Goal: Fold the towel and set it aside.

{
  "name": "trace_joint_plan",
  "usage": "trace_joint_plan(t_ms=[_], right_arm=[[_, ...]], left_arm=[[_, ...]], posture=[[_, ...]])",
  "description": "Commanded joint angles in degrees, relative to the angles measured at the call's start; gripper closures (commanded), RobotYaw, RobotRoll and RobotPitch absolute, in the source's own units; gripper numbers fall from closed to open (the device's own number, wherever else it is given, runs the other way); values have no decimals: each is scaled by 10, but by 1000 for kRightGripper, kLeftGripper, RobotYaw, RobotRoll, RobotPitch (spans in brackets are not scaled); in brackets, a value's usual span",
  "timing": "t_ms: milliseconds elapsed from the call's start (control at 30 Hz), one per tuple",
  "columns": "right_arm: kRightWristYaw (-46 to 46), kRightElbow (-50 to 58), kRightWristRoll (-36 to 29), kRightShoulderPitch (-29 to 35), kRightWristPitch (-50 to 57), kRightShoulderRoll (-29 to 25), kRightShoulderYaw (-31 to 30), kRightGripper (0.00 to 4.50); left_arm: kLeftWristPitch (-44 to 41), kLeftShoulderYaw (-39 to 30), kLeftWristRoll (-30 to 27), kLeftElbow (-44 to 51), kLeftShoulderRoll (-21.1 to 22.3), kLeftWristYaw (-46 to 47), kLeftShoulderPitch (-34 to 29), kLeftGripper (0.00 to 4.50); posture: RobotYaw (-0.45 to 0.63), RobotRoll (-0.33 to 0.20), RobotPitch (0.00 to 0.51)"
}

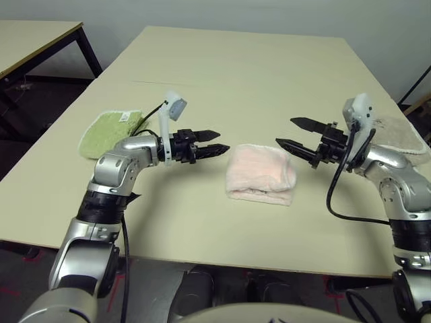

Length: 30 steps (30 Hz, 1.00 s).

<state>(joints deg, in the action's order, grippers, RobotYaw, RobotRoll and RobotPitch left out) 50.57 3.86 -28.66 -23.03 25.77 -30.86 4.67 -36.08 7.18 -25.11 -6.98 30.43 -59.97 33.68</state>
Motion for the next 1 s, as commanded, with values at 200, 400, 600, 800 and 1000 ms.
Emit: trace_joint_plan(t_ms=[200, 400, 600, 800, 1000], right_arm=[[15, -23, 32, -1, -29, 6, -37, 4085], [26, -32, 52, 11, -34, 16, -74, 4485], [27, -44, 67, 55, -39, 26, -93, 4485], [6, -98, 116, 87, -63, 28, -110, 4485], [-9, -145, 141, 79, -83, 29, -108, 4485]], left_arm=[[50, 21, 41, -19, -32, 12, -10, 4500], [61, 47, 63, -16, -60, 21, -30, 4500], [72, 60, 79, -31, -73, 29, -42, 4500], [94, 79, 104, -49, -83, 32, -61, 4500], [99, 80, 110, -60, -85, 30, -61, 4500]], posture=[[115, 0, 77], [119, 0, 67], [120, 0, 62], [107, 0, 59], [107, 0, 65]])
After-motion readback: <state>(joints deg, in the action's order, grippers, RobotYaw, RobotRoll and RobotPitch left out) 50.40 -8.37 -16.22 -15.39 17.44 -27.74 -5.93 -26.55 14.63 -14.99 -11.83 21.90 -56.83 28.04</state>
